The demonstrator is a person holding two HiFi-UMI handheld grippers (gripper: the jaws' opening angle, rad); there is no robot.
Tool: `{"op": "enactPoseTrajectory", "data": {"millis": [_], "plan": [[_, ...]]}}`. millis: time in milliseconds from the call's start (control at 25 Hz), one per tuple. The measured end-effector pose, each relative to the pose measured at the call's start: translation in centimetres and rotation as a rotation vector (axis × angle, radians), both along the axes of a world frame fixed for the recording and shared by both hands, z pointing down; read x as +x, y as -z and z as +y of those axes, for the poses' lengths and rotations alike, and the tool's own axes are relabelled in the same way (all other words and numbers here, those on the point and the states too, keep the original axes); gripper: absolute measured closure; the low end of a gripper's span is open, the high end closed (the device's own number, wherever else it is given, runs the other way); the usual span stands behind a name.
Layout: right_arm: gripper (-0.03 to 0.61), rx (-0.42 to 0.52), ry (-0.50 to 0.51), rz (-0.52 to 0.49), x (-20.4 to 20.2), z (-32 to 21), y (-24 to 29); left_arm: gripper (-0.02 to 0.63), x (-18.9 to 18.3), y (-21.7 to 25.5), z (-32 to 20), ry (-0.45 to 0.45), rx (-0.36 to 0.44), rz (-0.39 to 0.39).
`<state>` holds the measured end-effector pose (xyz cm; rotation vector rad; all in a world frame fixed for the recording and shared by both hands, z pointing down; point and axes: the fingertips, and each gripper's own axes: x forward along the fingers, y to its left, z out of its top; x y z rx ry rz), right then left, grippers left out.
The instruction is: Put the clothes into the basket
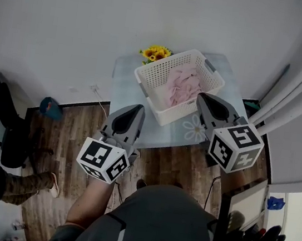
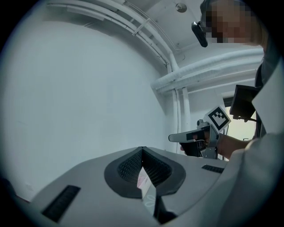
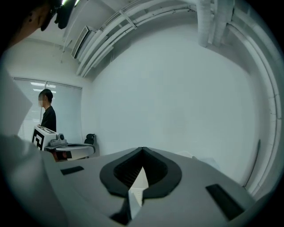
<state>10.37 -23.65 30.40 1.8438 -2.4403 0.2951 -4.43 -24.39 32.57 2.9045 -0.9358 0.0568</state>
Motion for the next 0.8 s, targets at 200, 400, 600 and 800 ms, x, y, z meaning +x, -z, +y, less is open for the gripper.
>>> {"op": "enactPoseTrajectory", "data": {"millis": [200, 400, 600, 800], "plan": [[0.566, 0.000, 0.001, -0.022, -0.2, -0.1, 0.2, 0.606, 0.0, 0.2, -0.2, 0.003, 0.008, 0.009], [0.566, -0.004, -0.003, -0.021, -0.6, -0.2, 0.1, 0.607, -0.5, 0.8, -0.5, 0.007, 0.013, 0.009], [0.566, -0.013, 0.001, -0.017, -0.8, -0.5, -0.2, 0.606, -0.6, 0.5, -0.5, 0.004, 0.006, 0.005], [0.566, -0.004, 0.010, -0.022, -1.5, -0.9, 0.3, 0.606, -0.6, 0.8, -0.8, 0.002, 0.003, 0.012]]}}
